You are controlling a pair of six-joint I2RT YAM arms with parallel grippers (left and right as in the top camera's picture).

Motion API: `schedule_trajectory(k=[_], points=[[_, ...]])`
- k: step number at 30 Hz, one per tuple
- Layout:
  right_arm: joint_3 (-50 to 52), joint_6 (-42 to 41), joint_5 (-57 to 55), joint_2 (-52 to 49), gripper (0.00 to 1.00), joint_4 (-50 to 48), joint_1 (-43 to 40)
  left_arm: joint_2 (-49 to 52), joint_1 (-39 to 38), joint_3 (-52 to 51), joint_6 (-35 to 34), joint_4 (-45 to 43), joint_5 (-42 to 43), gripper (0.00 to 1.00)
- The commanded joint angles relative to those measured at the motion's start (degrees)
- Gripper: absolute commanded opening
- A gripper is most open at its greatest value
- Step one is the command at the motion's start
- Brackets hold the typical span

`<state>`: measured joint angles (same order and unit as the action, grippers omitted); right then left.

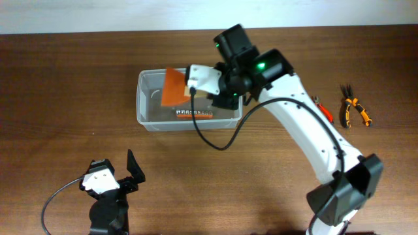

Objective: Pack container
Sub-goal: 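Lift the scraper into the container and open the right gripper, then move the right gripper to the red-handled pliers and grasp them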

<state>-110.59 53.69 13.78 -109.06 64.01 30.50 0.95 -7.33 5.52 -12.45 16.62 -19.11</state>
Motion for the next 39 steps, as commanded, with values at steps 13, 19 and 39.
schedule_trajectory(k=[13,19,39], points=[[-0.42,-0.68,-0.50,-13.18,0.26,-6.40,0.94,-0.26,-0.17,-0.20,0.50,0.09,-0.20,0.99],[-0.63,-3.65,-0.48,-13.64,0.73,-7.98,0.94,-0.26,-0.17,-0.20,0.50,0.09,-0.20,0.99],[-16.65,-36.65,-18.62,-0.39,0.87,19.32,-30.82,-0.26,-0.17,-0.20,0.50,0.09,-0.20,0.99]])
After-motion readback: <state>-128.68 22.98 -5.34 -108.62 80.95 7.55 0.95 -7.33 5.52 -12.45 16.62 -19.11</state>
